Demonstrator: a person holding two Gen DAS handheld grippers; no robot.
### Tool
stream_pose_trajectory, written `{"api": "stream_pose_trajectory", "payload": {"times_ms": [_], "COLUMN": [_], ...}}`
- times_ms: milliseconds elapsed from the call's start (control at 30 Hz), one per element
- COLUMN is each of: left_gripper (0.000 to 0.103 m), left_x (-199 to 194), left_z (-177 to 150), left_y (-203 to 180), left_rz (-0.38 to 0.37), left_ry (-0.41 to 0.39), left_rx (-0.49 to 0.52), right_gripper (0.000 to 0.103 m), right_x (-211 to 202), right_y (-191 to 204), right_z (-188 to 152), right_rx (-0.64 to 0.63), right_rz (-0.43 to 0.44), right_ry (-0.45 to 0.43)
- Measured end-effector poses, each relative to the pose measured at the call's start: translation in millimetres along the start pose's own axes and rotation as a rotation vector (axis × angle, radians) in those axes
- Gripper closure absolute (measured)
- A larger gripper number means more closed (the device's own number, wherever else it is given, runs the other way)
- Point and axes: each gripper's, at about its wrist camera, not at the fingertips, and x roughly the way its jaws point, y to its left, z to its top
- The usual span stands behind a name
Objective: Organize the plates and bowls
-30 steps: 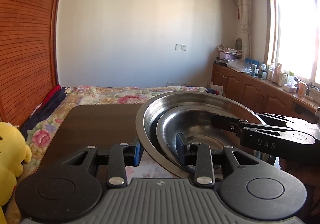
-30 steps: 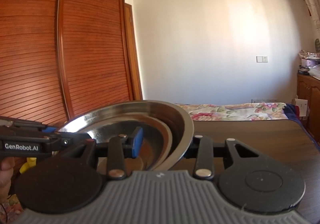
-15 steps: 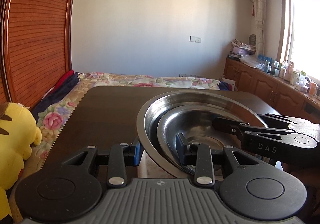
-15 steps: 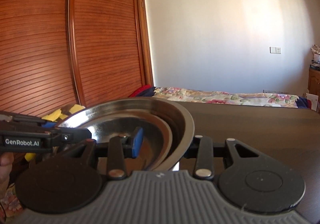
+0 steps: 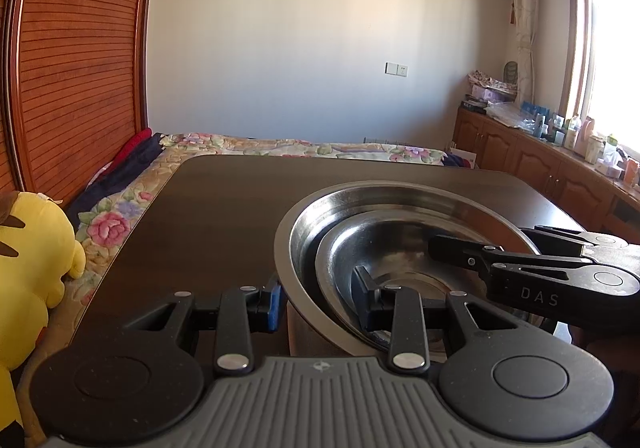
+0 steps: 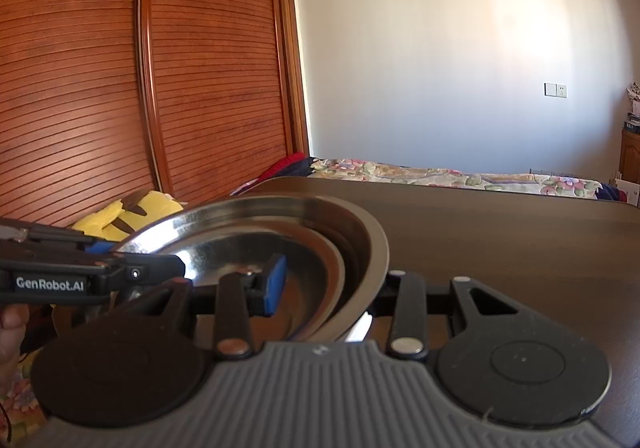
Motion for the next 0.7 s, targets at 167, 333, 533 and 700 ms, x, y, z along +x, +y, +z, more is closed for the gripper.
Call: {"api": "stream_pose_trajectory", "payload": {"times_ms": [167,333,533,700], "left_gripper": [0.067,0.067,0.045,0.044], "left_x": [2.4,2.7,0.0,-4.0], "left_z": [-2.9,-3.8,-3.7,-2.1], "left_y": [0.9,1.6,3.4,3.6], "left_rz": [0.009,0.015,0.038,0.048], "left_ry": [0.004,-0.005,-0.022,-0.032], "left_rx": [0.005,0.008,0.000,-0.002], "right_gripper": [0.062,0.062,0.053,0.044], "right_x": [3.4,5.3,4.9,-0.9], "right_y": [1.4,4.0,4.1,3.4], "right_z": [-4.6,-5.6,-5.6,-5.8], "right_rx": [0.003,-0.007,-0.010,0.000], "right_rz": [0.003,0.002,0.014,0.022], "right_ry": [0.015,0.016,0.018,0.032]}}
